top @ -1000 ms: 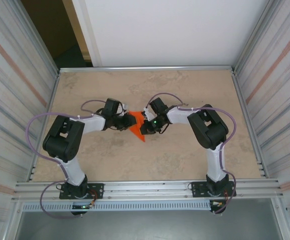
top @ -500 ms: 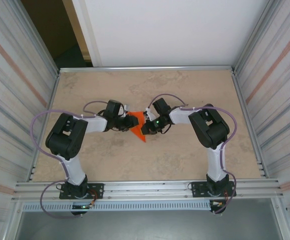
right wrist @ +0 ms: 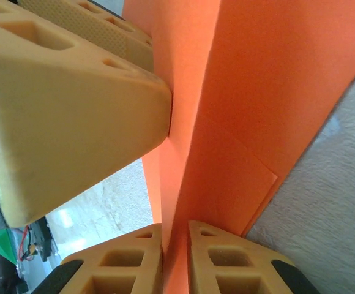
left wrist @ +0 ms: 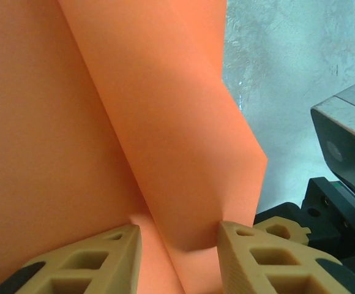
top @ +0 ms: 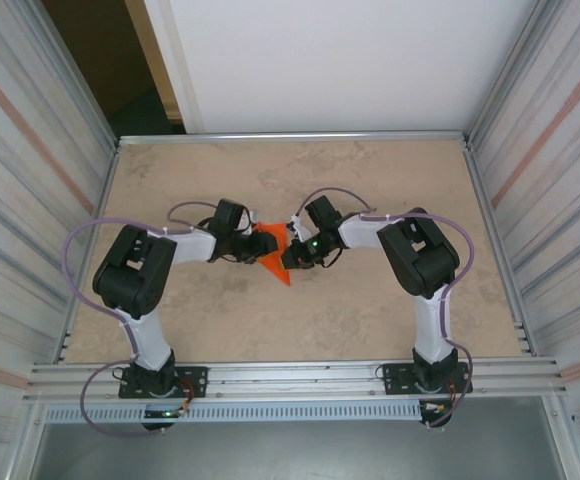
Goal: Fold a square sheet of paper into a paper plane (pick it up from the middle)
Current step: Fourth fold the wing at the center of the table.
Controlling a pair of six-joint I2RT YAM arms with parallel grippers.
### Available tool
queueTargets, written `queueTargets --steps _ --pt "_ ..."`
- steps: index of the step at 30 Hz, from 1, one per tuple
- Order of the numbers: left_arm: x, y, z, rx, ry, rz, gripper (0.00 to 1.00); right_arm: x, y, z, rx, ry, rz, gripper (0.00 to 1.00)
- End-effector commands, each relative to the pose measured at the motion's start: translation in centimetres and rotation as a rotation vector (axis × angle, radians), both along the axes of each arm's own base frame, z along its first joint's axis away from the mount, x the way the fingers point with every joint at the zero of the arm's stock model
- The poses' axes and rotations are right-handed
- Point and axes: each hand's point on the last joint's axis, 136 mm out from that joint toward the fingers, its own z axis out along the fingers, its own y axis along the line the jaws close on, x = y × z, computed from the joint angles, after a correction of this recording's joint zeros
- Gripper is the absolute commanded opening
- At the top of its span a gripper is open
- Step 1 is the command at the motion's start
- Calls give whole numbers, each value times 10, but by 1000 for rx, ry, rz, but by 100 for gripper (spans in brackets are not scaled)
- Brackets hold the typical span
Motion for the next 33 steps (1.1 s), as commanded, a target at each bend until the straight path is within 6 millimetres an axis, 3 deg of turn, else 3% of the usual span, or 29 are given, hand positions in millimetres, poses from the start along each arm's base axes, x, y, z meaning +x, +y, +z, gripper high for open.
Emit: queueTargets --steps 1,5,16,22,33 --pt "-21 18 -37 148 127 8 38 -2 -10 2 -41 13 -43 19" --pt "-24 23 -46 208 164 26 38 -2 -11 13 -17 3 -73 24" --pt "-31 28 -59 258 226 35 39 -12 -7 8 -2 47 -91 21" --pt "-32 30 -62 275 235 38 39 -23 -1 16 6 56 -79 21" --pt "-36 35 -67 306 261 44 40 -34 -10 -1 -83 84 -111 13"
